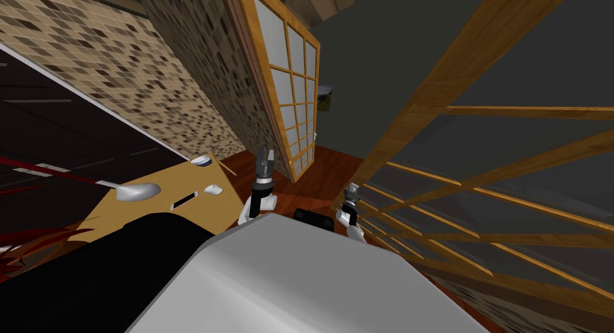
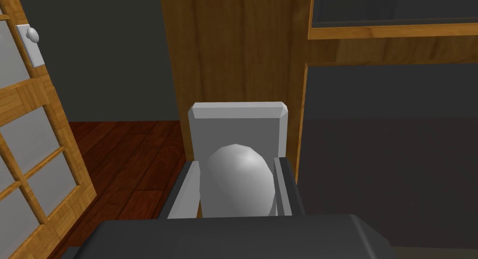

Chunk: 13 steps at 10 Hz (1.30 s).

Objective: Push the door open

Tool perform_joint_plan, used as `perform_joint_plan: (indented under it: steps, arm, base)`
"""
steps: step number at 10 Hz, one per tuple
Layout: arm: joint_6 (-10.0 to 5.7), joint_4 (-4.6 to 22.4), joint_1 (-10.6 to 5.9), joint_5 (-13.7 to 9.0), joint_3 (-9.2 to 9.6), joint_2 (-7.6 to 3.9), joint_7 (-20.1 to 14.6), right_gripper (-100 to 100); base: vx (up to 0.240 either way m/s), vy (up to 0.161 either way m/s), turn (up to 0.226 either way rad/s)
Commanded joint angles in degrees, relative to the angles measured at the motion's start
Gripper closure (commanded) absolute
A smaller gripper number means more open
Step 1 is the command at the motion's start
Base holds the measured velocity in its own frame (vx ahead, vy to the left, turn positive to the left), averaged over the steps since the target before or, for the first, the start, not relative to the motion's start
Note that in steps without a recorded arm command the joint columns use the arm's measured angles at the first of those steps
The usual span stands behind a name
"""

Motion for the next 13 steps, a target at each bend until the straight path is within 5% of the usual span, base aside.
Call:
perform_joint_plan:
  steps: [1, 5, 13]
  arm:
    - [-0.11, 0.1, 0.19, -0.1, -0.14, -0.15, 0.0, 100]
    - [0.06, 0.2, 0.14, -0.3, -0.45, -0.42, 0.1, 100]
    - [-0.22, 0.4, 0.04, -2.7, -3.75, -2.59, 0.8, 100]
  base:
    - [-0.013, 0.008, -0.017]
    - [0.024, 0.003, -0.004]
    - [0.178, -0.006, -0.035]
